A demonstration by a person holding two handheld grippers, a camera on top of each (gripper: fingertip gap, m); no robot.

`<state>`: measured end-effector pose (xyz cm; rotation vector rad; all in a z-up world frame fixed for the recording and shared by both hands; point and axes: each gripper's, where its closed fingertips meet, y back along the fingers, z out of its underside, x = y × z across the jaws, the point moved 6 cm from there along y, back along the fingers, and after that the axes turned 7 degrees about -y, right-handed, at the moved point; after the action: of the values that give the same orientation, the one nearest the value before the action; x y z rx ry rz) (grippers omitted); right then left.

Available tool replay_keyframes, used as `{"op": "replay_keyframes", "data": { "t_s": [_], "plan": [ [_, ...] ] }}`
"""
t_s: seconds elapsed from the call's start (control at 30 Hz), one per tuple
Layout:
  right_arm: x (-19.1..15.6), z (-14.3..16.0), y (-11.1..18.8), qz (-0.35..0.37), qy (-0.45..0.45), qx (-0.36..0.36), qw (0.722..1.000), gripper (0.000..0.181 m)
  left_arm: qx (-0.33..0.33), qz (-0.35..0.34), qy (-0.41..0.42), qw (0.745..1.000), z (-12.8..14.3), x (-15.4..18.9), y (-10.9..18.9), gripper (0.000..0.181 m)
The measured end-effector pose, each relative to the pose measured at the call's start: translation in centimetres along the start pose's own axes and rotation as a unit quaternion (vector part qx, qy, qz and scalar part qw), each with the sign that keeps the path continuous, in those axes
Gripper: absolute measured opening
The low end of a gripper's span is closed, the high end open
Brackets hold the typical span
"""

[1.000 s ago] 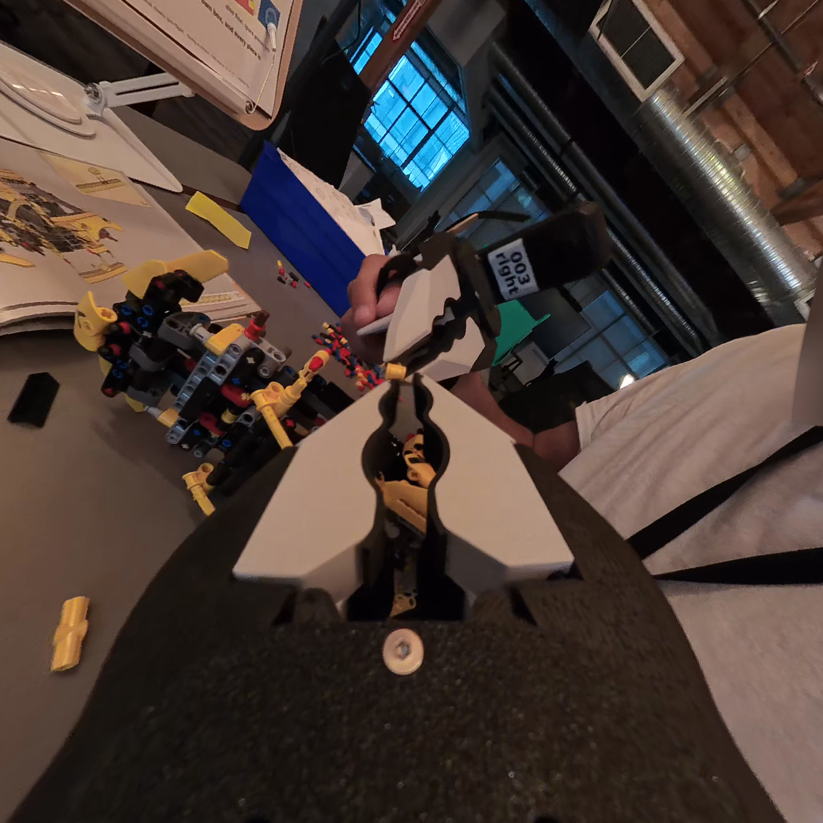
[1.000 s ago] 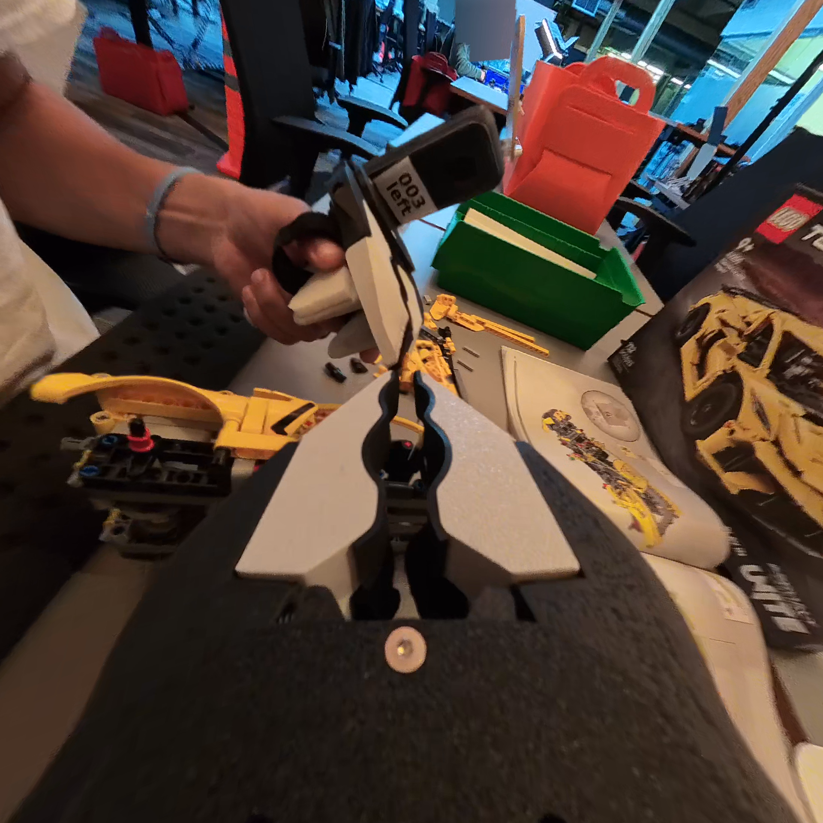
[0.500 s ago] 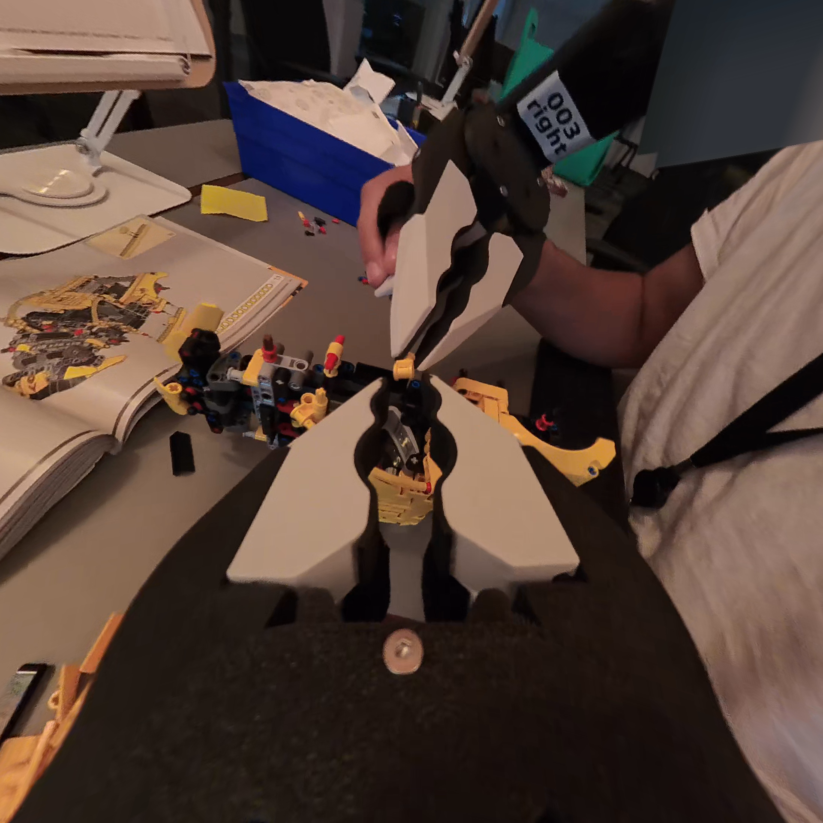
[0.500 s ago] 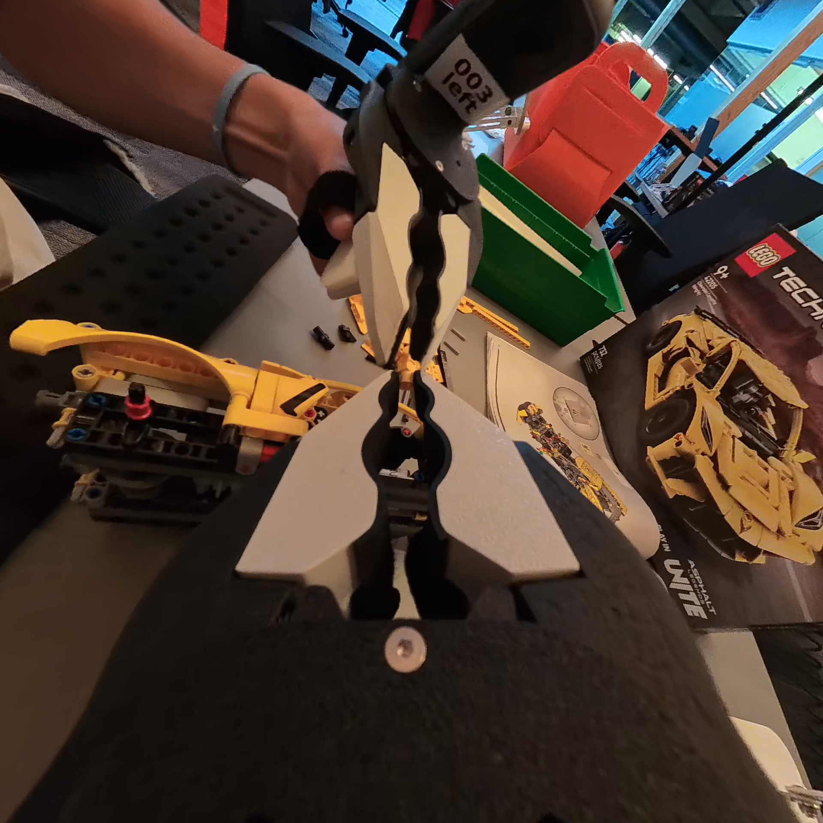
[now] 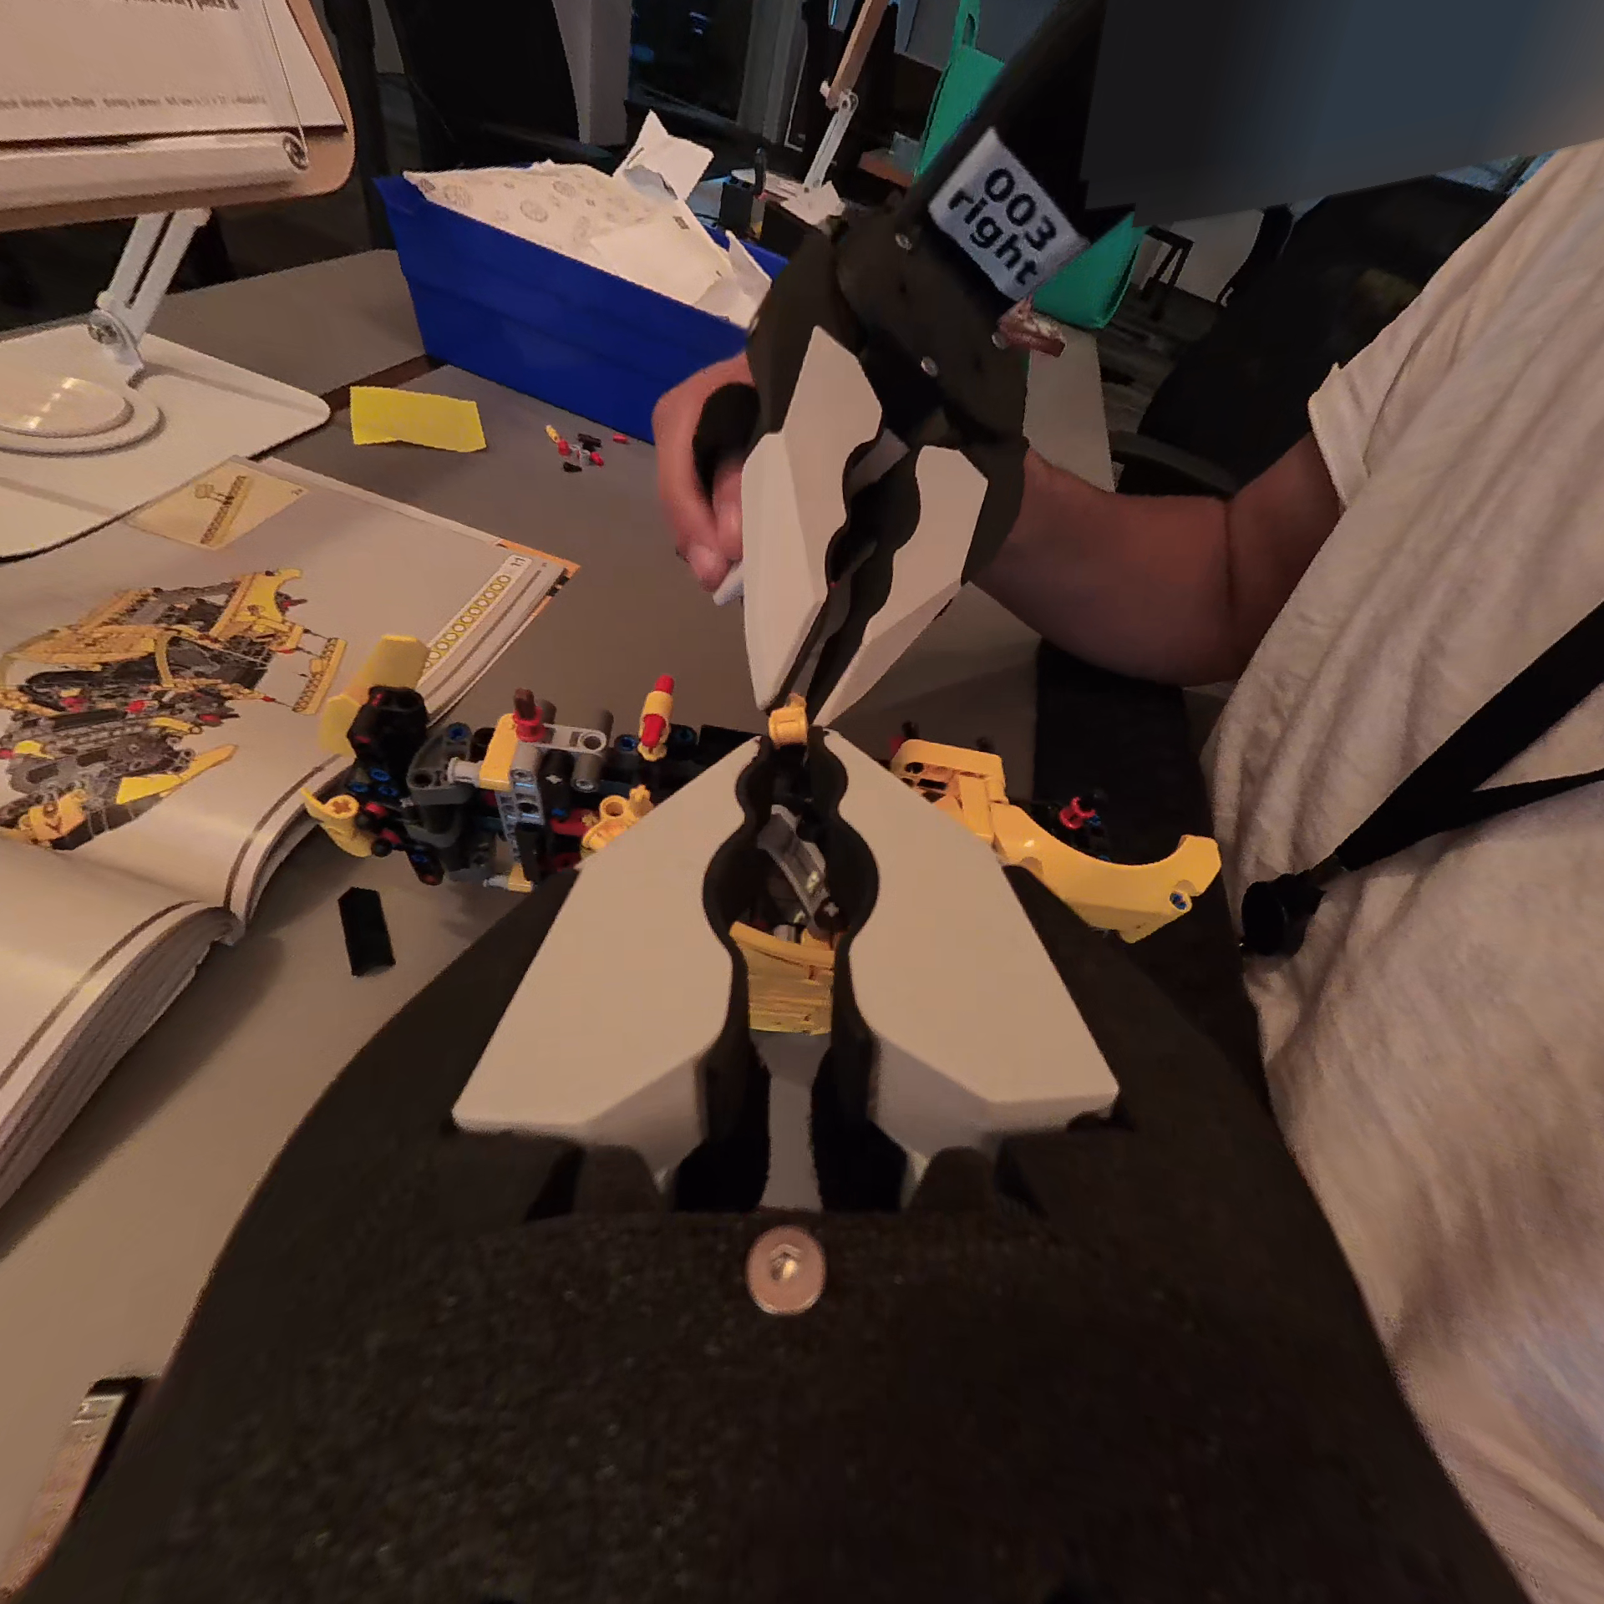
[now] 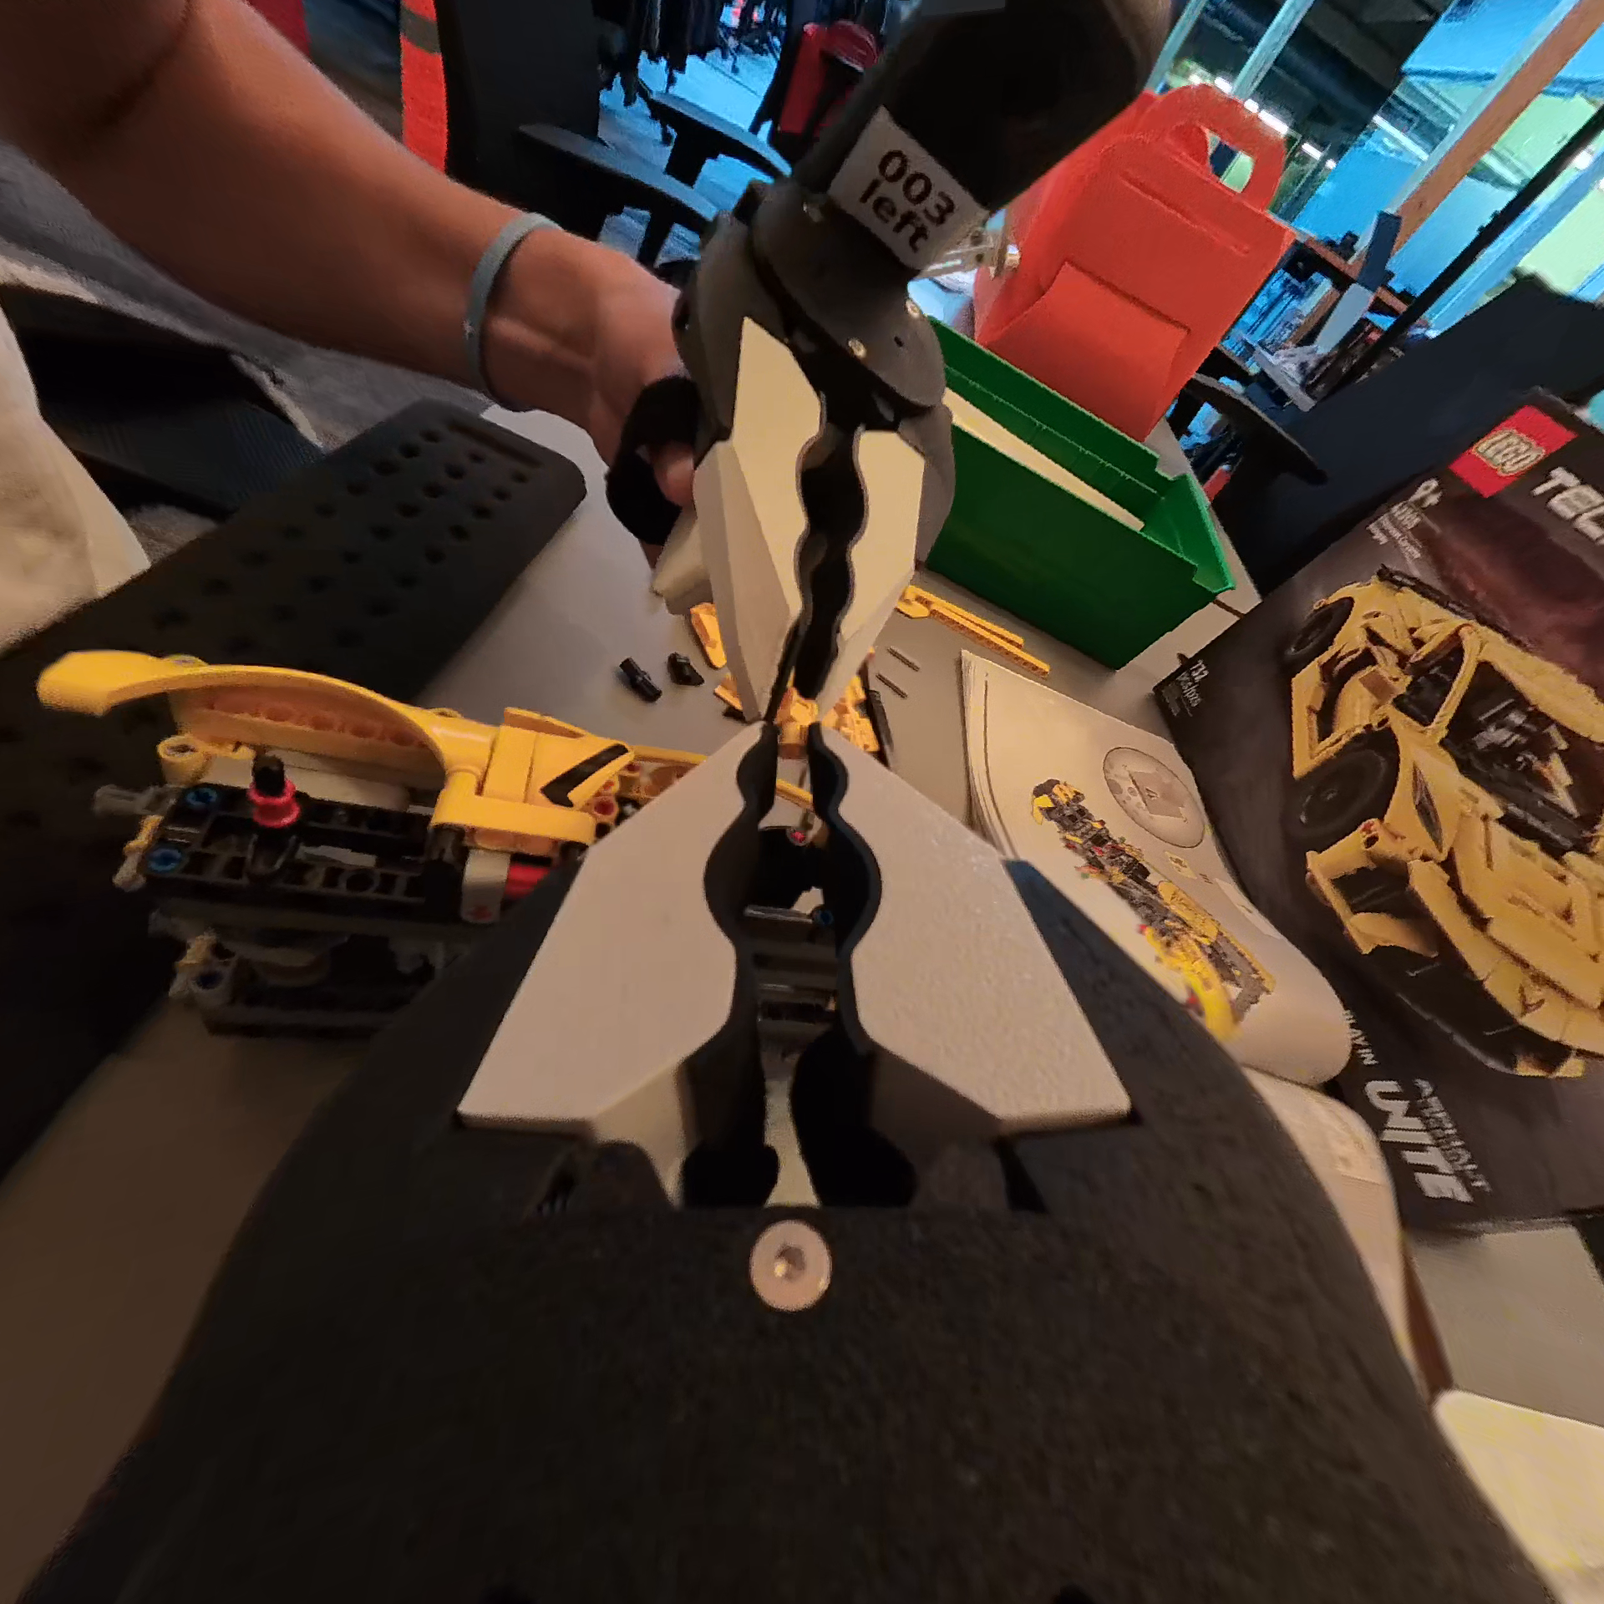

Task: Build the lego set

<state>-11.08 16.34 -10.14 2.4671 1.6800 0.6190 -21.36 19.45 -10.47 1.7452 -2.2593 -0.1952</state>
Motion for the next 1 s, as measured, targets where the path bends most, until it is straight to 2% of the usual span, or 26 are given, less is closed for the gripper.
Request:
{"op": "replay_keyframes", "data": {
  "t_s": [0.13,0.33,0.4,0.63,0.77,0.87,1.0],
  "plan": [
    [0.0,0.7,-0.2,-0.01,0.003,-0.019,1.0,0.005,-0.029,-0.004,-0.001,1.0,0.4,-0.2,-0.4,0.007],
    [0.0,0.5,-0.2,-0.007,0.021,-0.02,1.0,0.005,-0.019,0.011,0.024,0.999,0.2,-0.7,-0.2,0.013],
    [0.0,0.6,-0.3,-0.005,0.027,-0.023,0.999,0.005,-0.019,0.018,0.021,0.999,0.2,-0.5,-0.2,0.007],
    [-0.4,0.8,-0.4,-0.021,0.023,-0.031,0.999,0.005,-0.007,0.02,0.018,1.0,-0.1,-0.3,-0.2,0.005],
    [-0.5,1.1,-0.8,-0.023,0.025,-0.048,0.998,0.005,-0.042,0.028,-0.003,0.999,0.5,0.1,-0.5,0.0],
    [-0.3,1.2,-0.7,-0.013,0.034,-0.046,0.998,0.005,-0.043,0.019,-0.002,0.999,0.3,0.1,-0.5,0.02],
    [-0.4,0.9,-0.6,-0.01,0.039,-0.043,0.998,0.005,-0.05,0.014,0.0,0.999,0.4,-0.2,-0.3,0.023]
  ]
}}
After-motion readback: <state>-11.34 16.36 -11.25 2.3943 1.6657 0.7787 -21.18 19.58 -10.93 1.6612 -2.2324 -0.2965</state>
